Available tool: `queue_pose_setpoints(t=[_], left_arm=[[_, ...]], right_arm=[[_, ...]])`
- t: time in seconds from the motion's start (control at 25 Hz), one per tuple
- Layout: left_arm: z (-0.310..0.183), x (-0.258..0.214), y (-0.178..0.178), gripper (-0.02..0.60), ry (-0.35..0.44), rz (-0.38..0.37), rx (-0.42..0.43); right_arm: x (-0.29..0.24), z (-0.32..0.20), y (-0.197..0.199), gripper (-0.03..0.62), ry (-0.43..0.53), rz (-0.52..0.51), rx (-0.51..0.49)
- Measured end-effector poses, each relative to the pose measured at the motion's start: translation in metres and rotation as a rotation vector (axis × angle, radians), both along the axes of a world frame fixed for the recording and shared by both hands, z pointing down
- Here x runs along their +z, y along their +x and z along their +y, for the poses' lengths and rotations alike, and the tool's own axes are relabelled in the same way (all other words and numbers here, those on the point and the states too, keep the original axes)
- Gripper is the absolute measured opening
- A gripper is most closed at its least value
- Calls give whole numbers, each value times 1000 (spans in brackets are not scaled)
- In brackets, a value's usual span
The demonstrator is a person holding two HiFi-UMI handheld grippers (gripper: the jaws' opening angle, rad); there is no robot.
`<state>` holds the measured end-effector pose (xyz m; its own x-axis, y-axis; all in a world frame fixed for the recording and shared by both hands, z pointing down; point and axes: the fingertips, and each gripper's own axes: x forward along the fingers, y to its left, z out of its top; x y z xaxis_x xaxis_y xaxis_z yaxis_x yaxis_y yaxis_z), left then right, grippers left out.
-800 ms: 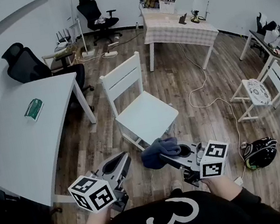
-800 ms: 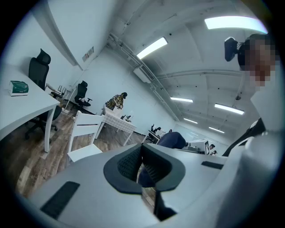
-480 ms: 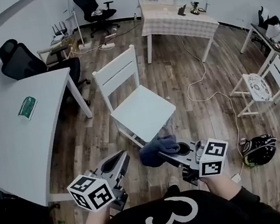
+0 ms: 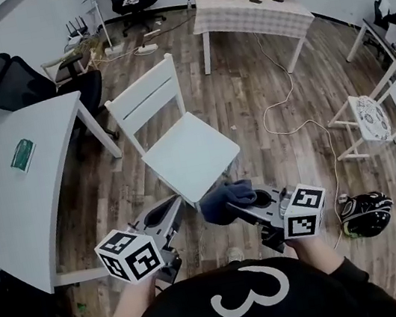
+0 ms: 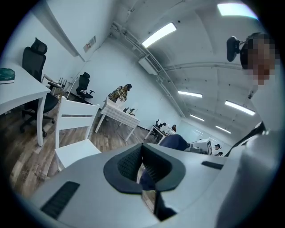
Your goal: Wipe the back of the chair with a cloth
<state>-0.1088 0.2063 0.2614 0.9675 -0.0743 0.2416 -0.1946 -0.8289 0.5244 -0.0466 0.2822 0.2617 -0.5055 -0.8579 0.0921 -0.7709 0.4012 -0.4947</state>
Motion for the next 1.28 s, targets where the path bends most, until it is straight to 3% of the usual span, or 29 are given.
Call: queue_pose_setpoints(t=[0.16,0.32,0.64,0.92,1.28], left_arm=[[-7,-1,37,14,9,9,-39],[-19,4,60,14,1,9,-65],[-68,30,91,14,-68,-33,-67],[-164,41,108,14,-86,-58,-80],[-284,56,71,14,-121,-53,-192]], right_arm=[[1,-4,60,48,-1,16,72],[5,-20,96,48,-5,-10,88],[34,-67,114,48,-104,-45,73],[45,-161,133,48,-143,-21,65],[52,-296,114,48,-173,-19,0]])
